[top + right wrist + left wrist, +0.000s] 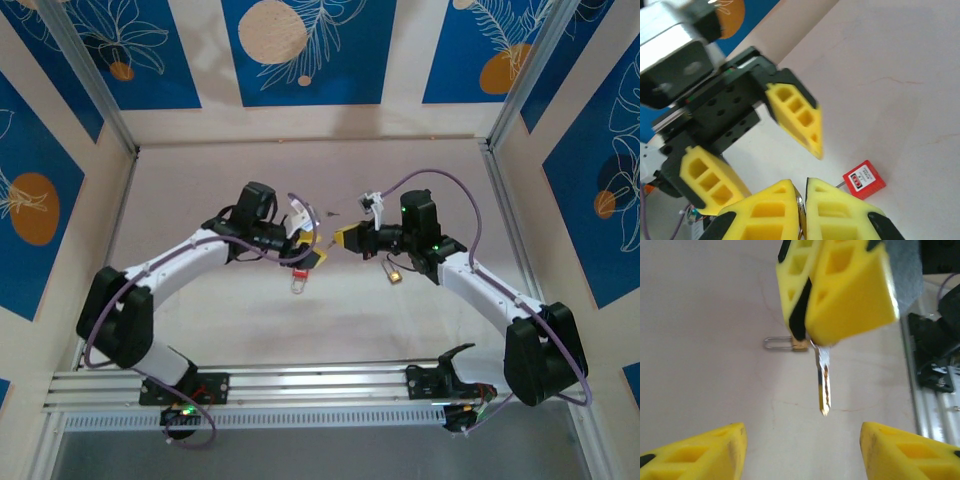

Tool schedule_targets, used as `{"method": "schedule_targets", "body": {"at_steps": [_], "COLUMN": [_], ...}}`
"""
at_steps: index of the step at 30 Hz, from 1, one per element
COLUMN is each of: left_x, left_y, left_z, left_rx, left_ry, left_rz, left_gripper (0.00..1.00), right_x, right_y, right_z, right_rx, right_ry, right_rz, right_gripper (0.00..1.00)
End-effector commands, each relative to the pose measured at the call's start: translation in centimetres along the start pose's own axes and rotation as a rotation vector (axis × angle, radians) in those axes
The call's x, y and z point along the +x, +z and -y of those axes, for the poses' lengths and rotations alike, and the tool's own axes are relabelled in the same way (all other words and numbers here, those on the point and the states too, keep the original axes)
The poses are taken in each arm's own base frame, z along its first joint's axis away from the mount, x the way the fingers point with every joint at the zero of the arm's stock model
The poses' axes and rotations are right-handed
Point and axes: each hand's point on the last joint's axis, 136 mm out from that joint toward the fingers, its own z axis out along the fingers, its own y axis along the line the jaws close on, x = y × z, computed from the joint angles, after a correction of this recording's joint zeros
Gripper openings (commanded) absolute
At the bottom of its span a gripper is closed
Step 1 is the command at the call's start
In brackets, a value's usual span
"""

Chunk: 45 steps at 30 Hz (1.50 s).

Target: Unlock with the key

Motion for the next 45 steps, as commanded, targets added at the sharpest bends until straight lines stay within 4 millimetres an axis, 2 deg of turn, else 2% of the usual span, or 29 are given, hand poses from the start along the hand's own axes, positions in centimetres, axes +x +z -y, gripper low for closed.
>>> {"method": "schedule_targets", "body": {"at_steps": [1,4,6,8,13,15,18,20,22,24,28,32,36,38,42,45], "left_x": [-0.5,-1.0,-0.7,-0.5,-0.4,0.2,2.7,4.7,5.8,5.8,3.8,3.6,3.9,4.3,4.6,6.1], "left_y": [-2.1,-5.1,-7.5,-9.0,-11.0,-10.7,-9.6,-9.8,-10.5,-11.7,-13.0,-14.6,-13.2,-13.0,-12.3,-11.3], "left_z": [-3.0,-5.6,-6.8,-6.8,-6.4,-6.6,-7.6,-8.8,-9.4,-9.8,-9.2,-9.0,-9.0,-9.2,-9.1,-9.1], "left_rx": [-0.258,-0.517,-0.665,-0.727,-0.785,-0.768,-0.788,-0.858,-0.923,-0.987,-0.992,-1.023,-0.889,-0.895,-0.870,-0.848], "left_ry": [0.051,0.005,-0.079,-0.107,-0.157,-0.232,-0.325,-0.399,-0.445,-0.476,-0.505,-0.580,-0.597,-0.593,-0.639,-0.730], "left_rz": [0.060,0.182,0.252,0.269,0.316,0.292,0.123,0.021,-0.051,-0.053,0.079,0.234,0.152,0.113,0.065,-0.113], "left_gripper": [0.61,0.60,0.65,0.69,0.74,0.78,0.79,1.00,1.00,1.00,1.00,1.00,1.00,0.94,0.91,0.82], "right_x": [-1.6,-1.7,-1.7,-1.6,-0.5,-0.1,0.4,0.6,0.7,0.8,0.8,0.5,0.2,0.2,0.1,0.1], "right_y": [-0.6,-0.9,-1.3,-1.7,-2.6,-3.0,-3.7,-4.1,-4.3,-4.4,-4.6,-4.8,-5.2,-5.3,-5.4,-5.5], "right_z": [0.7,1.3,1.7,2.0,2.3,2.5,2.8,3.0,2.9,2.9,2.9,2.7,2.6,2.5,2.3,2.1], "right_rx": [0.076,0.125,0.166,0.203,0.259,0.283,0.319,0.337,0.342,0.342,0.348,0.346,0.350,0.349,0.343,0.342], "right_ry": [0.012,0.026,0.039,0.045,0.069,0.079,0.086,0.087,0.084,0.083,0.083,0.076,0.065,0.062,0.059,0.055], "right_rz": [0.053,0.068,0.079,0.083,0.080,0.084,0.097,0.107,0.107,0.108,0.111,0.124,0.147,0.152,0.161,0.158], "right_gripper": [0.00,0.00,0.00,0.00,0.00,0.00,0.00,0.00,0.00,0.00,0.00,0.00,0.00,0.00,0.00,0.00]}}
